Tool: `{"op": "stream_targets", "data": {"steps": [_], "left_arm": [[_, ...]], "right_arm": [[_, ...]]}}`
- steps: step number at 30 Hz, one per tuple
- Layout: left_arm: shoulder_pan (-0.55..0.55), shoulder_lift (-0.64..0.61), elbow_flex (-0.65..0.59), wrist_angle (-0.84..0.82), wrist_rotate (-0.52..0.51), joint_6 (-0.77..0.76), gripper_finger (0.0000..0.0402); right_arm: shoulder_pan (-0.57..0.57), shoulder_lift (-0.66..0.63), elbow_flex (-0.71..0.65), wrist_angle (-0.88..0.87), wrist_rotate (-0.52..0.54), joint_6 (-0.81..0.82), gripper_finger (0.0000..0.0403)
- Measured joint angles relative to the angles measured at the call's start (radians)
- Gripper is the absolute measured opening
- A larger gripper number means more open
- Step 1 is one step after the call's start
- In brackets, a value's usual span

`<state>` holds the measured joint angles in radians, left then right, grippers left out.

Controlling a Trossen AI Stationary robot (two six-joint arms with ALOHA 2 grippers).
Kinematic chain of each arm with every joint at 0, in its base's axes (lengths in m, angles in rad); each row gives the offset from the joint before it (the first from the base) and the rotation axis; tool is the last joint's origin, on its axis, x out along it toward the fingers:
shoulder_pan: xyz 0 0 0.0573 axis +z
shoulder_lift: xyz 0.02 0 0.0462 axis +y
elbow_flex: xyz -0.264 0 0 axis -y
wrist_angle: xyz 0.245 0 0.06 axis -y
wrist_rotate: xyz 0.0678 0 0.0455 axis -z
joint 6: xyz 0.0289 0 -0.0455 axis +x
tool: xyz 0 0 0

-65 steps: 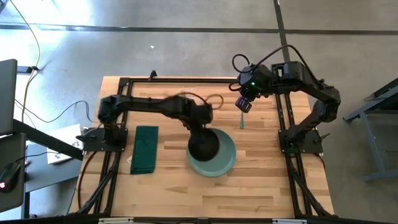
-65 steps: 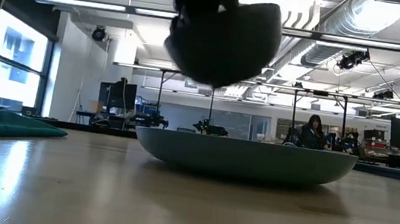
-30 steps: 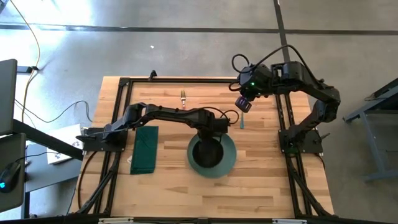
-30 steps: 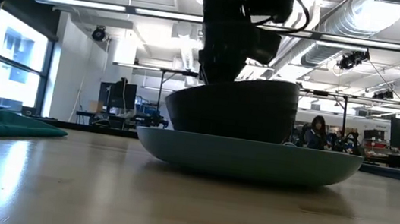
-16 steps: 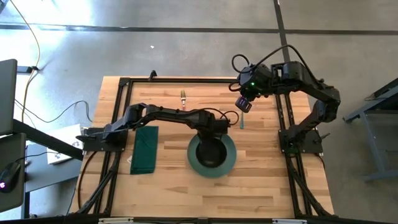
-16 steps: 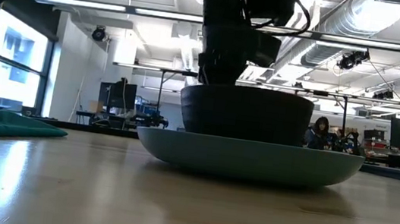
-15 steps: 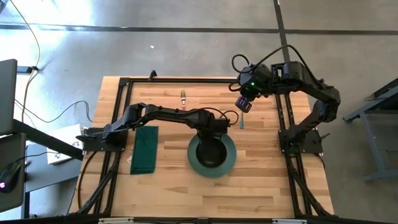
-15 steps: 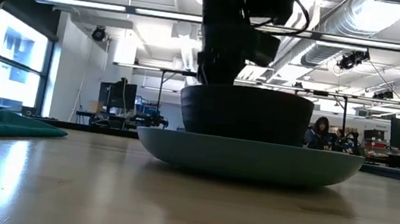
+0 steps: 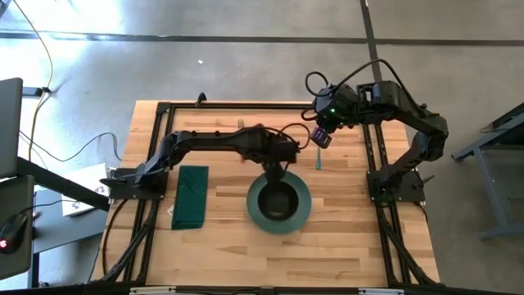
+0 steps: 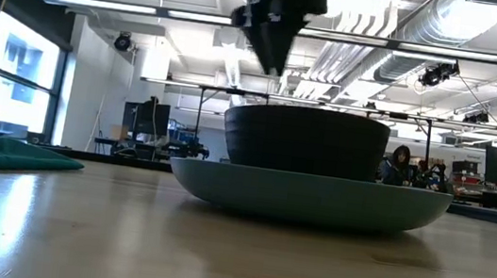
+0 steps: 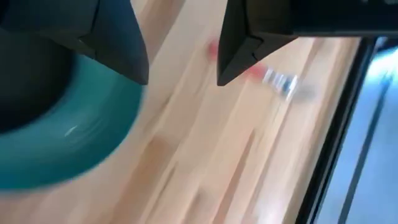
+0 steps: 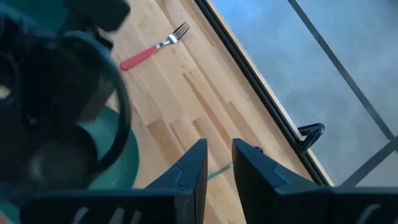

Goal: Set table place
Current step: Put the red fork to the right of the blue plate

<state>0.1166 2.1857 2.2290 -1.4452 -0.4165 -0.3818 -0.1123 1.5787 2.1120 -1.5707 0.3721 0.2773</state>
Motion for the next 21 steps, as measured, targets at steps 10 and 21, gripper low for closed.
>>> {"op": "stream_targets", "data": {"steps": [10, 21], "left_arm": [[0.083, -0.111, -0.225, -0.122, -0.042, -0.178, 0.0212], [0.22, -0.499, -0.912, 0.421, 0.158, -0.391, 0.0217]], "right_arm": [[0.0, -0.005, 0.0, -0.001, 0.0, -0.061, 0.0067], [-0.018, -0.058, 0.0, 0.0, 0.23, 0.024, 0.0067]]}}
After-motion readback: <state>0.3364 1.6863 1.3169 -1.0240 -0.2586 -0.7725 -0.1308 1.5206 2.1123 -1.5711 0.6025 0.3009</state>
